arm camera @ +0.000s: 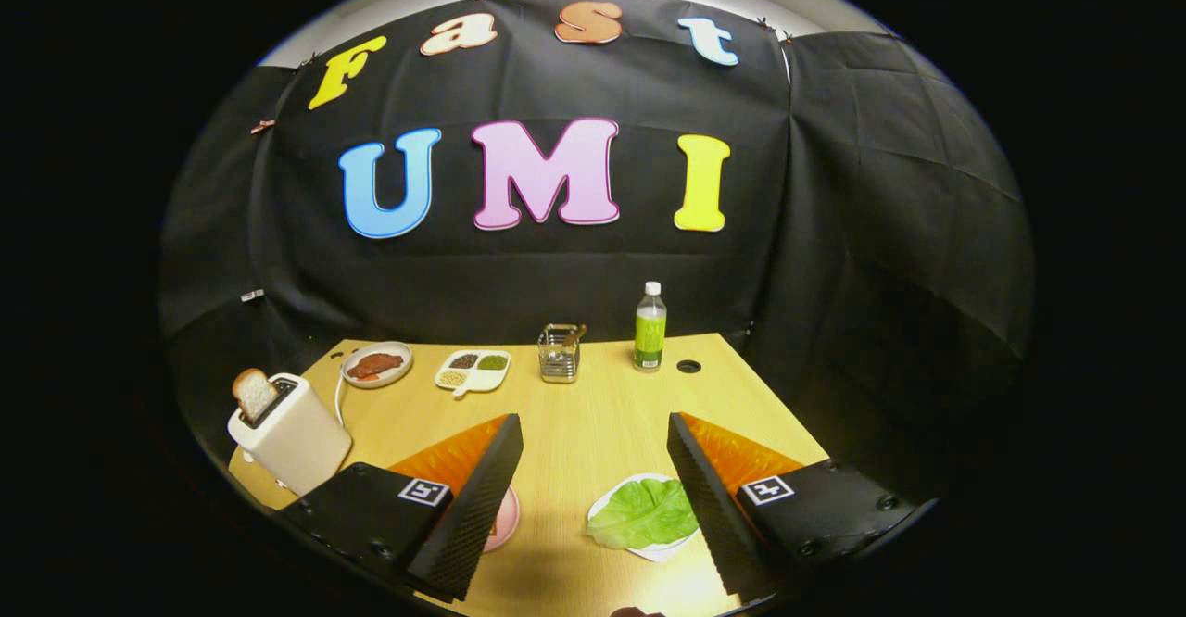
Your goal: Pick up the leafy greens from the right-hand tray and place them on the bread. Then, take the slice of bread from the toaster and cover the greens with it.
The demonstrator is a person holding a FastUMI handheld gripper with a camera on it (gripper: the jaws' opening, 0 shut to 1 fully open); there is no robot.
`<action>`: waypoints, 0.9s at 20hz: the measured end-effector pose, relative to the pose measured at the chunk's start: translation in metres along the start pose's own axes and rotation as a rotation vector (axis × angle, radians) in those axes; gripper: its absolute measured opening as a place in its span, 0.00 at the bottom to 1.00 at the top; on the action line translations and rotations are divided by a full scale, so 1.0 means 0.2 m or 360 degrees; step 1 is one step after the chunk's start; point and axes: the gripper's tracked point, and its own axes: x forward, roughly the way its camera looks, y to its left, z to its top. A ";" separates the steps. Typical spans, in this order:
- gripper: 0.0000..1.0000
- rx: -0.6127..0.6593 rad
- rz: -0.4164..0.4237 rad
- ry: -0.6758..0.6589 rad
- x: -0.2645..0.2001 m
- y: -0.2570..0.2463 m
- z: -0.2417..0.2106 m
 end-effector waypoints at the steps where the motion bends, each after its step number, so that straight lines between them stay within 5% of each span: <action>1: 0.98 -0.0001 -0.0012 0.0045 0.04 -0.02 -0.06; 13: 0.98 0.0086 -0.0237 0.0535 0.41 -0.27 -0.80; 18: 0.98 0.0073 -0.0224 0.0727 0.48 -0.29 -1.01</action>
